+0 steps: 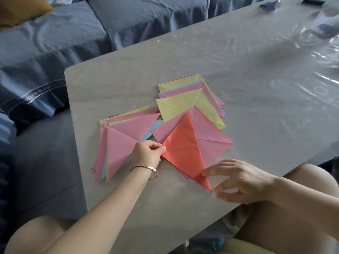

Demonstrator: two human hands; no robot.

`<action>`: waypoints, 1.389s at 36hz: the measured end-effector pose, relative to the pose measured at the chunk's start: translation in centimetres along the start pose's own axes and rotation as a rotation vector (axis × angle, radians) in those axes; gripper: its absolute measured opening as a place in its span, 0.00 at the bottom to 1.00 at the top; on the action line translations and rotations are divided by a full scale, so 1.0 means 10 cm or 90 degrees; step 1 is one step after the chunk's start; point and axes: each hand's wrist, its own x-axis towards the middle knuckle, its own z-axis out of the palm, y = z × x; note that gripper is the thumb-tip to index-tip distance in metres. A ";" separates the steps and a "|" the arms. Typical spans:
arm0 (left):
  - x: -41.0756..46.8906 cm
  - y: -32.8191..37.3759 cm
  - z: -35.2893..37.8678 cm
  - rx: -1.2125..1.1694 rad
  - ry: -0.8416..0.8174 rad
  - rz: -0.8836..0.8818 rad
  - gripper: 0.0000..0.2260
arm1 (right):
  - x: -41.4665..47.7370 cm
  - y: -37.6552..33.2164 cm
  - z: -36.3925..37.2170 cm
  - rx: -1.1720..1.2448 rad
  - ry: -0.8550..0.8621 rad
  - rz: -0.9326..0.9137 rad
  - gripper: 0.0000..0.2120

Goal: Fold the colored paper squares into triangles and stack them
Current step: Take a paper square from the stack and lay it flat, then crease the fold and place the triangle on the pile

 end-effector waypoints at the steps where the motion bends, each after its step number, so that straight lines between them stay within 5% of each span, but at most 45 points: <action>1: 0.00 0.01 -0.01 0.006 0.001 0.013 0.04 | 0.03 0.01 -0.03 -0.001 0.032 0.010 0.11; 4: 0.00 0.10 -0.12 0.030 0.021 0.078 0.05 | 0.12 0.06 -0.13 -0.036 0.165 0.115 0.16; 7: 0.06 0.20 -0.34 0.042 0.054 0.145 0.06 | 0.24 0.16 -0.21 -0.111 0.254 0.343 0.09; 11: 0.22 0.27 -0.69 0.140 0.141 0.242 0.04 | 0.40 0.21 -0.26 -0.005 0.171 0.700 0.26; 19: 0.53 0.08 -0.92 0.432 0.188 0.194 0.10 | 0.56 0.26 -0.22 0.020 0.102 0.804 0.30; 24: 0.32 0.09 -0.58 0.452 0.197 0.300 0.13 | 0.56 0.27 -0.20 0.085 0.119 0.836 0.27; 29: -0.01 0.14 -0.11 0.353 -0.026 0.201 0.16 | 0.48 0.20 -0.21 0.163 0.183 0.775 0.27; 35: -0.01 0.19 0.15 0.301 -0.064 0.146 0.25 | 0.35 0.05 -0.25 0.248 0.225 0.691 0.25; 40: 0.06 0.30 0.23 0.137 -0.055 0.058 0.25 | 0.25 -0.08 -0.27 0.193 0.114 0.607 0.15; 46: 0.13 0.39 0.23 0.097 -0.025 0.110 0.21 | 0.20 -0.14 -0.30 0.163 -0.076 0.500 0.35; 50: 0.19 0.41 0.13 0.105 0.006 0.160 0.02 | 0.16 -0.14 -0.33 0.070 -0.090 0.427 0.28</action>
